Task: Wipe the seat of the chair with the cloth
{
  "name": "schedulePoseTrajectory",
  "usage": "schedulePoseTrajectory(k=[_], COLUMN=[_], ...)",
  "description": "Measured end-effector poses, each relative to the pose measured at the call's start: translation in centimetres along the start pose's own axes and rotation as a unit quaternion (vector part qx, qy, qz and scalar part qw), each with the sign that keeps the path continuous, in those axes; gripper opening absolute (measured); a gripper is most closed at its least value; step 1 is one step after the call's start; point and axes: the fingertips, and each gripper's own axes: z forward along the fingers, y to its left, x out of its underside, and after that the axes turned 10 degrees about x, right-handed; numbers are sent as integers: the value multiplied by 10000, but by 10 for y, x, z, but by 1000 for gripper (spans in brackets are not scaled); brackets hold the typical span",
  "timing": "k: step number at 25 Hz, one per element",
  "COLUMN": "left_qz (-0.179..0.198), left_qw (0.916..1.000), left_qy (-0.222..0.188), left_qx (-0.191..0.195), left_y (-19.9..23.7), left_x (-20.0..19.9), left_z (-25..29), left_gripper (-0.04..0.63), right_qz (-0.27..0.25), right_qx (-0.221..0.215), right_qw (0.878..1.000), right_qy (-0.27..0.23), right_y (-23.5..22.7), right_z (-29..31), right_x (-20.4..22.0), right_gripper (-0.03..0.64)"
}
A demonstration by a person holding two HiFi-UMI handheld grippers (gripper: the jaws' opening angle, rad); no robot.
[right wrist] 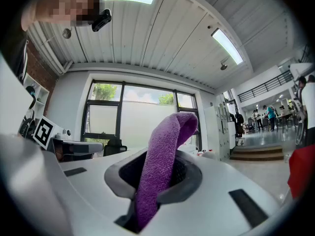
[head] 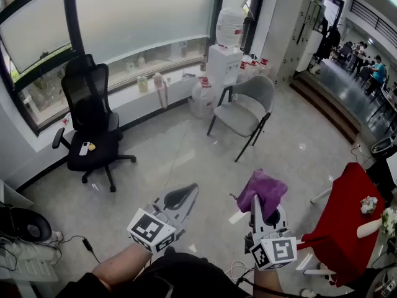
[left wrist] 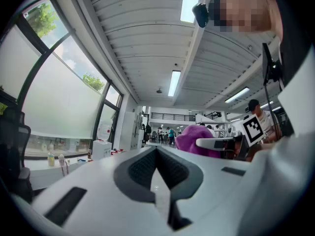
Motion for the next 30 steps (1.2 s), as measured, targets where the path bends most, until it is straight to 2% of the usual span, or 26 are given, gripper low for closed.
schedulePoseTrajectory(k=[16,30], left_qz=[-52,-142], left_qw=[10000,9998], left_qy=[57,1], left_qx=[-15,101], left_y=[0,33], left_x=[3,2], left_z=[-6,-28], left_gripper=[8,8], right_qz=[-27,133], right_qx=[-42,57], right_qw=[10000,9999], right_qy=[-81,-76], right_y=[9,39], right_z=[2,24], right_x=[-2,1], right_gripper=[60,63])
